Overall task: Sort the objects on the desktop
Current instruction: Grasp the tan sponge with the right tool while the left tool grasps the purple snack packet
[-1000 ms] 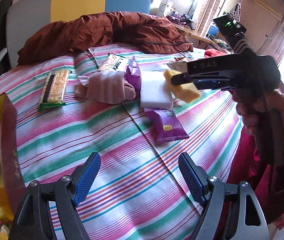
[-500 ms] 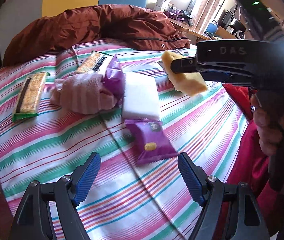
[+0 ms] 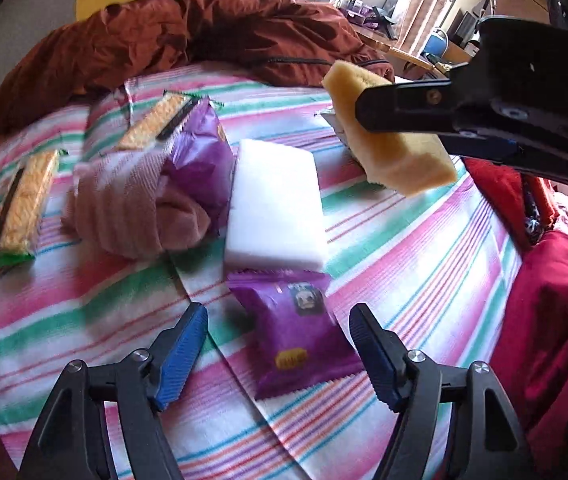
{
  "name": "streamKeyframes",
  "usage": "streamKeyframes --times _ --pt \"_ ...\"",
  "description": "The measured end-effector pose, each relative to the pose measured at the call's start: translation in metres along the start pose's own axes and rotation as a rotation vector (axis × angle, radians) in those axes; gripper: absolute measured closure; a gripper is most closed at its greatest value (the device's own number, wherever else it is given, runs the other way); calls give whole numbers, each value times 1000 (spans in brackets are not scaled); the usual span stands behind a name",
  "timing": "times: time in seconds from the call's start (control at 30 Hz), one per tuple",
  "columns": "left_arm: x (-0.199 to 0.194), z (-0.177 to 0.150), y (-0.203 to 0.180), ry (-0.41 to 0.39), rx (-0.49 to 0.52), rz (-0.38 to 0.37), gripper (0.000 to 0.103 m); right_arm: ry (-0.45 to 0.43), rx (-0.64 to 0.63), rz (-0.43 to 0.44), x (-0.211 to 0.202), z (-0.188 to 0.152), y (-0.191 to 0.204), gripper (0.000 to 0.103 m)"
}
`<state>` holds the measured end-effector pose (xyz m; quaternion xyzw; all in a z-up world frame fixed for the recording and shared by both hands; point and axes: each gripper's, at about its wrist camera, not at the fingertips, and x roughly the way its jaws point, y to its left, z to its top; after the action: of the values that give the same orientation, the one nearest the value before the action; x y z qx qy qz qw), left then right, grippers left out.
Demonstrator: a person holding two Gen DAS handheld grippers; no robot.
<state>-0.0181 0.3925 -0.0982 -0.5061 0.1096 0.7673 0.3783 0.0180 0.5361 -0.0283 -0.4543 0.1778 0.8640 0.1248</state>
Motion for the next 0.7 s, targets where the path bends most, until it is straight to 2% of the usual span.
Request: streamKeyframes --times 0.23,0.37,0.5,0.7 --pt "0 -1 8 -11 -4 2 37 3 -22 -8 0 -1 3 43" --pt "0 -6 2 -17 61 76 52 4 -26 -15 1 -1 3 43" --pt "-4 -7 5 -23 66 85 64 6 -29 -18 2 -1 3 43" --pt "-10 -15 15 -43 37 55 65 -1 -45 -14 2 -1 4 43"
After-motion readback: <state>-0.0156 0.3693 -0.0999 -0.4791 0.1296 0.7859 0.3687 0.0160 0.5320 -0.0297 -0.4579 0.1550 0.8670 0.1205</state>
